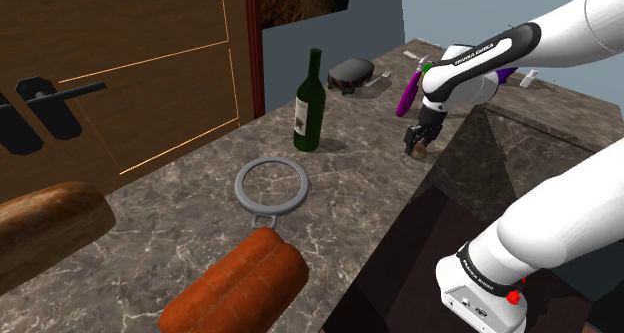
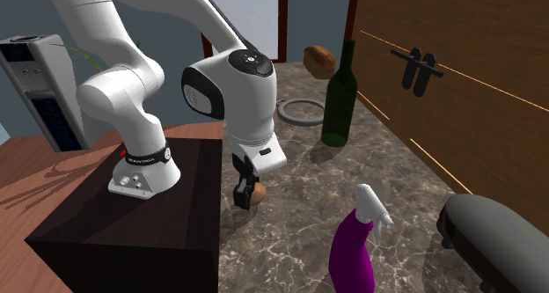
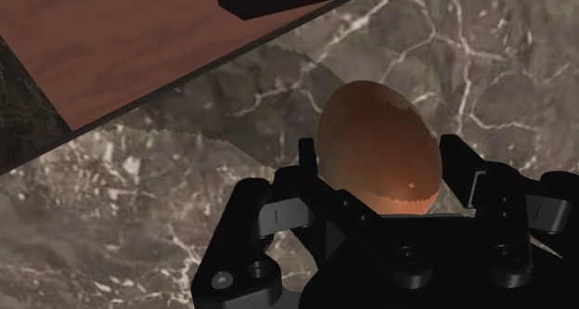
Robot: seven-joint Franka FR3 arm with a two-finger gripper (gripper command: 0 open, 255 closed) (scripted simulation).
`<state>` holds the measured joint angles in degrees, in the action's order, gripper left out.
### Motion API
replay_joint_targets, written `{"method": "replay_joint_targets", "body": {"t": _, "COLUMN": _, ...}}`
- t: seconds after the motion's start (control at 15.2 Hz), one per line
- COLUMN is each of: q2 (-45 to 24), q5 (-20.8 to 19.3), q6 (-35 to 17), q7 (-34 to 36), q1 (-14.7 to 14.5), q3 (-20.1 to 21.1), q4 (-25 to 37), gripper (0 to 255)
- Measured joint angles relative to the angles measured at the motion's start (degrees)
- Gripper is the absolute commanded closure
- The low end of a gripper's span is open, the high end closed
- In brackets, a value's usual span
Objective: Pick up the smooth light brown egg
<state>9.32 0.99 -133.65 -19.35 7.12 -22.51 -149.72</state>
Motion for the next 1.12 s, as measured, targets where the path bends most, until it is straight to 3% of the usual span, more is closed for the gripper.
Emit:
{"method": "replay_joint_targets", "body": {"t": 0.33, "q2": 1.24, "q5": -0.60, "q6": 1.67, "q7": 0.53, "q1": 0.18, "q3": 0.16, "q4": 0.51, "gripper": 255}}
{"method": "replay_joint_targets", "body": {"t": 1.12, "q2": 8.43, "q5": -3.17, "q6": 12.23, "q7": 3.21, "q1": 1.07, "q3": 1.45, "q4": 4.26, "gripper": 255}}
